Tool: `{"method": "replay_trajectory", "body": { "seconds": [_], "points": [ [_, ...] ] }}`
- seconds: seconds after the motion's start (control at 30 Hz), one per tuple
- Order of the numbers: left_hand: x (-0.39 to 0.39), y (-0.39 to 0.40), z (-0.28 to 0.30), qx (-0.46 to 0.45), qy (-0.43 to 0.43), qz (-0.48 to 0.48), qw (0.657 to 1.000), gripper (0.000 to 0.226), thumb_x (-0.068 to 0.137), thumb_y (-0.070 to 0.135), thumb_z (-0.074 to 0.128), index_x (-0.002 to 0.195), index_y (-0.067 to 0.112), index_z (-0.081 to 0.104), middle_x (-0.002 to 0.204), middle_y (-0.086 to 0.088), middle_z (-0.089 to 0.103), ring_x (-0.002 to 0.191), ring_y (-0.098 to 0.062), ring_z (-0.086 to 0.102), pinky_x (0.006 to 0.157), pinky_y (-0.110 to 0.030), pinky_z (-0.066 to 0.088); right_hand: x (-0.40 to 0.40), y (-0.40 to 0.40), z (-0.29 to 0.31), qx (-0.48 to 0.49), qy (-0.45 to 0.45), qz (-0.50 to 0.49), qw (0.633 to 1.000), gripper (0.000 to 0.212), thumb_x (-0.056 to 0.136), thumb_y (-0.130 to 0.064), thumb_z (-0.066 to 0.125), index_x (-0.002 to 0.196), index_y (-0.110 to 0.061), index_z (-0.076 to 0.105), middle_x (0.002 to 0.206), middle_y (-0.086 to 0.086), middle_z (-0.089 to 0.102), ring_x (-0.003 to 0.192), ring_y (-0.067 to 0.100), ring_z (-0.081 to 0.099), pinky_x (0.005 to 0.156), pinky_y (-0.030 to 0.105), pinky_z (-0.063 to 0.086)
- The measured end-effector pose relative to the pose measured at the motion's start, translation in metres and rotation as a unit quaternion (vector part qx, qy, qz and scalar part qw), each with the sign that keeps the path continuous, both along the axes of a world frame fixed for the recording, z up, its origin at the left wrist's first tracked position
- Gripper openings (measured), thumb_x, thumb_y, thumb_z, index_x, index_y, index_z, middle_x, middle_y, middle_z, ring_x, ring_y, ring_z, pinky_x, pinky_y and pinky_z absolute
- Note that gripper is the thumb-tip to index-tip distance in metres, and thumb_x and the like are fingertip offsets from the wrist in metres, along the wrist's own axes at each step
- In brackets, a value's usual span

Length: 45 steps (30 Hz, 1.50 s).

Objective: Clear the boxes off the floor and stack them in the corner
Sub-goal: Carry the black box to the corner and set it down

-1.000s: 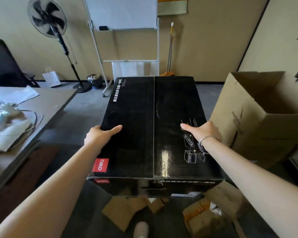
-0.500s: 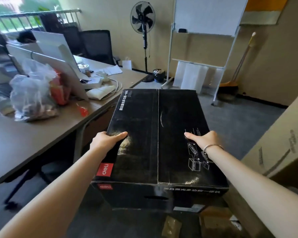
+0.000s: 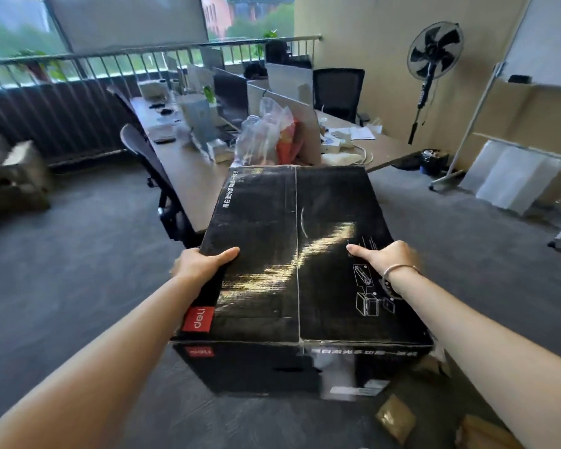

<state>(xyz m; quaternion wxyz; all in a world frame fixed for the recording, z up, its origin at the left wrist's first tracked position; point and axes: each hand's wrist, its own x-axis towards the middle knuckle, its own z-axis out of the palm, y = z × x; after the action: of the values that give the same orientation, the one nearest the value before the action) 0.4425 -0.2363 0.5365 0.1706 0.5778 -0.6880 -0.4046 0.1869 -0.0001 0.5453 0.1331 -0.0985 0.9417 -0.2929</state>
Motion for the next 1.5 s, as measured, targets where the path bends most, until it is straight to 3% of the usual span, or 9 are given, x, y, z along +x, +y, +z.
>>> {"method": "replay_trajectory", "body": {
  "seconds": [0.13,0.2,0.27,0.43,0.63,0.87,1.23,1.33,1.5],
  "points": [
    [0.108,-0.006,0.014,-0.002,0.011,0.069,0.998,0.08,0.042,0.079,0.077,0.092,0.018,0.069,0.097,-0.008,0.071,0.095,-0.031,0.065,0.092,-0.043,0.053,0.084,-0.039,0.017,0.002,-0.013,0.06,0.998,0.098,0.047,-0.087,0.065,0.107,-0.01,0.063,0.12,0.014,0.064,0.11,0.035,0.06,0.089,0.039,0.049],
    [0.165,-0.01,0.021,0.003,0.011,0.106,0.994,0.084,0.034,0.083,0.075,0.088,0.018,0.068,0.095,-0.008,0.071,0.092,-0.031,0.066,0.091,-0.044,0.053,0.126,-0.064,0.024,-0.004,-0.021,0.1,0.995,0.096,0.048,-0.085,0.067,0.109,-0.01,0.062,0.122,0.013,0.063,0.112,0.035,0.059,0.088,0.038,0.047],
    [0.221,-0.016,0.026,0.005,0.012,0.147,0.989,0.092,0.02,0.09,0.07,0.083,0.022,0.068,0.089,-0.005,0.072,0.087,-0.031,0.067,0.089,-0.044,0.054,0.167,-0.09,0.031,-0.001,-0.025,0.143,0.989,0.096,0.047,-0.086,0.067,0.106,-0.01,0.063,0.118,0.012,0.065,0.11,0.034,0.061,0.082,0.036,0.047],
    [0.334,-0.03,0.035,-0.004,-0.01,0.24,0.971,0.096,0.017,0.093,0.065,0.081,0.022,0.069,0.08,-0.001,0.073,0.079,-0.028,0.068,0.083,-0.042,0.056,0.256,-0.156,0.04,-0.013,-0.031,0.237,0.971,0.088,0.048,-0.084,0.067,0.094,-0.01,0.063,0.104,0.01,0.069,0.099,0.032,0.064,0.071,0.033,0.045],
    [0.416,-0.058,0.039,-0.013,-0.033,0.321,0.946,0.088,0.031,0.09,0.068,0.084,0.02,0.067,0.084,-0.003,0.071,0.082,-0.029,0.065,0.083,-0.042,0.055,0.33,-0.248,0.035,-0.014,-0.025,0.326,0.945,0.082,0.048,-0.084,0.067,0.084,-0.011,0.062,0.098,0.009,0.069,0.094,0.032,0.065,0.069,0.032,0.046],
    [0.453,-0.143,0.025,0.004,-0.055,0.378,0.924,0.084,0.044,0.085,0.07,0.09,0.015,0.066,0.094,-0.004,0.067,0.091,-0.03,0.062,0.083,-0.038,0.051,0.367,-0.377,0.02,-0.006,-0.039,0.387,0.921,0.083,0.046,-0.085,0.067,0.084,-0.012,0.062,0.1,0.009,0.069,0.096,0.032,0.064,0.076,0.034,0.051],
    [0.468,-0.369,0.029,-0.006,-0.048,0.409,0.911,0.068,0.06,0.077,0.07,0.086,0.014,0.064,0.086,-0.003,0.065,0.075,-0.024,0.056,0.071,-0.033,0.043,0.386,-0.639,0.037,-0.018,-0.014,0.438,0.899,0.076,0.051,-0.083,0.067,0.076,-0.013,0.053,0.098,0.008,0.066,0.096,0.031,0.063,0.07,0.032,0.046],
    [0.469,-0.435,0.03,0.002,-0.039,0.421,0.906,0.084,0.056,0.08,0.07,0.093,0.005,0.059,0.098,-0.001,0.065,0.086,-0.024,0.056,0.08,-0.034,0.046,0.389,-0.705,0.036,-0.025,-0.017,0.443,0.896,0.077,0.048,-0.086,0.065,0.075,-0.014,0.057,0.089,0.005,0.065,0.089,0.031,0.063,0.067,0.031,0.045],
    [0.489,-0.568,-0.001,0.021,-0.033,0.423,0.905,0.129,0.017,0.1,0.055,0.117,0.019,0.065,0.11,-0.005,0.07,0.1,-0.033,0.063,0.089,-0.046,0.053,0.394,-0.821,0.017,-0.013,-0.013,0.43,0.903,0.083,0.048,-0.088,0.063,0.084,-0.013,0.061,0.094,0.006,0.067,0.094,0.031,0.063,0.068,0.031,0.043]
  ]
}}
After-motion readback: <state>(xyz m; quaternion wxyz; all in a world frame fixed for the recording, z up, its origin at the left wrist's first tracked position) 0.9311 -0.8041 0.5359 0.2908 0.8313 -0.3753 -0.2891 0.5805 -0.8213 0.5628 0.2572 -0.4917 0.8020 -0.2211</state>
